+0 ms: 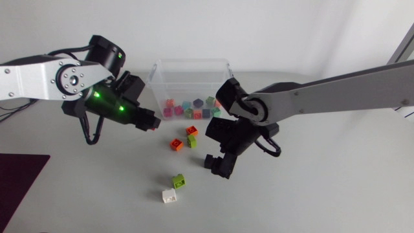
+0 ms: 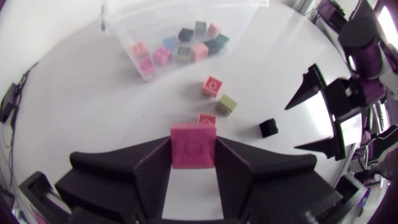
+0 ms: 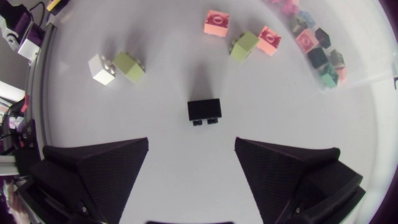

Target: Place the duplo bricks in the container

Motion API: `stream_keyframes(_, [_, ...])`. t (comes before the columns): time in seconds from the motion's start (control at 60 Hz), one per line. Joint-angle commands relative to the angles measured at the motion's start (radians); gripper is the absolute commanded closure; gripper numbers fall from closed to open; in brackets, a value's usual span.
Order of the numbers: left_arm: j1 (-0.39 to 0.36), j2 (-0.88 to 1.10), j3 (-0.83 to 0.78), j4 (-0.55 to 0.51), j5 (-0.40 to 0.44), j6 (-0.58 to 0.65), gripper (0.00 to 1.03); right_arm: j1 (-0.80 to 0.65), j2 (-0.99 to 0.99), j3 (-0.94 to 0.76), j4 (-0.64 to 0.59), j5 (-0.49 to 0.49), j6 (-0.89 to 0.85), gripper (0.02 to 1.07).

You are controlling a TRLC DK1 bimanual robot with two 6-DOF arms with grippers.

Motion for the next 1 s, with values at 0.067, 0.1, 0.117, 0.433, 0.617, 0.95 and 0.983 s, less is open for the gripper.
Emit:
stream_keyframes(0.067, [0.032,-0.013,0.061,0.051,0.041,-0.017,0.74,0.012,0.087,0.052,-0.008,-0.003,-0.051,0.07])
stream_keyframes(0.1, [0.035,-0.009,0.069,0.060,0.044,-0.020,0.74,0.012,0.100,0.061,-0.008,-0.003,-0.054,0.07])
stream_keyframes(0.117, [0.035,-0.008,0.072,0.063,0.047,-0.022,0.74,0.012,0.106,0.065,-0.008,-0.003,-0.055,0.07])
stream_keyframes(0.433, [0.042,0.027,0.124,0.189,0.064,-0.059,0.74,0.012,0.192,0.138,0.003,0.008,-0.084,0.13])
stream_keyframes(0.617, [0.055,0.073,0.170,0.242,0.068,-0.079,0.74,0.006,0.217,0.165,0.003,0.006,-0.101,0.23])
stream_keyframes(0.95, [0.055,0.159,0.247,0.273,0.068,-0.102,0.74,0.010,0.245,0.179,-0.008,0.009,-0.127,0.70])
stream_keyframes(0.983, [0.055,0.164,0.251,0.278,0.068,-0.103,0.74,0.012,0.248,0.177,-0.008,0.009,-0.129,0.72])
